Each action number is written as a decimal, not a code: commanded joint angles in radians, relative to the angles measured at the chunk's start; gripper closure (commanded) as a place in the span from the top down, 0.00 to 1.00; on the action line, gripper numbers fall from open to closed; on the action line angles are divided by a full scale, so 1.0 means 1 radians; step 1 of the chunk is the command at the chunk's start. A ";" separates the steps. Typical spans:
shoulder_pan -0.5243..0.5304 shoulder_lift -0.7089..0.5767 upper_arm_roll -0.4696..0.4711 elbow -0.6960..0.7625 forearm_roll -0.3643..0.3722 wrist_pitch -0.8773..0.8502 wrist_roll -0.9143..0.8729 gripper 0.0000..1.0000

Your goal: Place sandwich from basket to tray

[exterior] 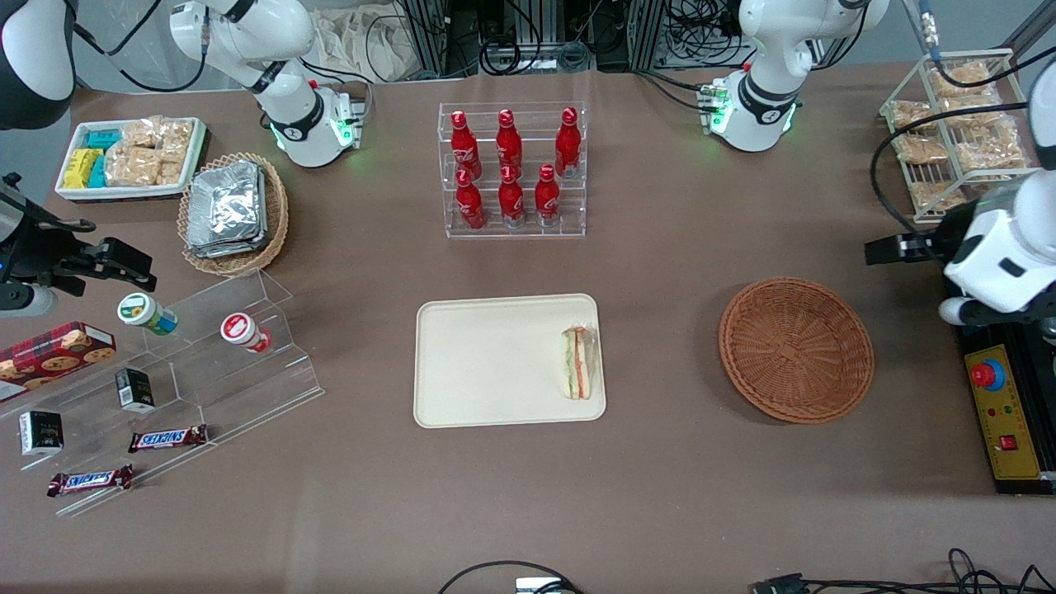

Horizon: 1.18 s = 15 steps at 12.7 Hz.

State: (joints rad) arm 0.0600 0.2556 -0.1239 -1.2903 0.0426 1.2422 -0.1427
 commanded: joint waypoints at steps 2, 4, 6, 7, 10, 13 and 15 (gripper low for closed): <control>0.035 -0.052 -0.011 -0.064 -0.007 0.023 0.043 1.00; 0.038 -0.140 -0.011 -0.189 -0.006 0.104 0.049 1.00; 0.038 -0.232 -0.010 -0.335 -0.007 0.204 0.081 1.00; 0.038 -0.263 -0.010 -0.380 -0.006 0.239 0.081 1.00; 0.038 -0.300 -0.010 -0.440 -0.004 0.316 0.122 1.00; 0.038 -0.286 -0.008 -0.411 0.000 0.365 0.205 1.00; 0.037 -0.286 -0.010 -0.406 -0.001 0.364 0.199 1.00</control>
State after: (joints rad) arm 0.0896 -0.0143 -0.1283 -1.6920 0.0415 1.5970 0.0361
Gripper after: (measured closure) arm 0.000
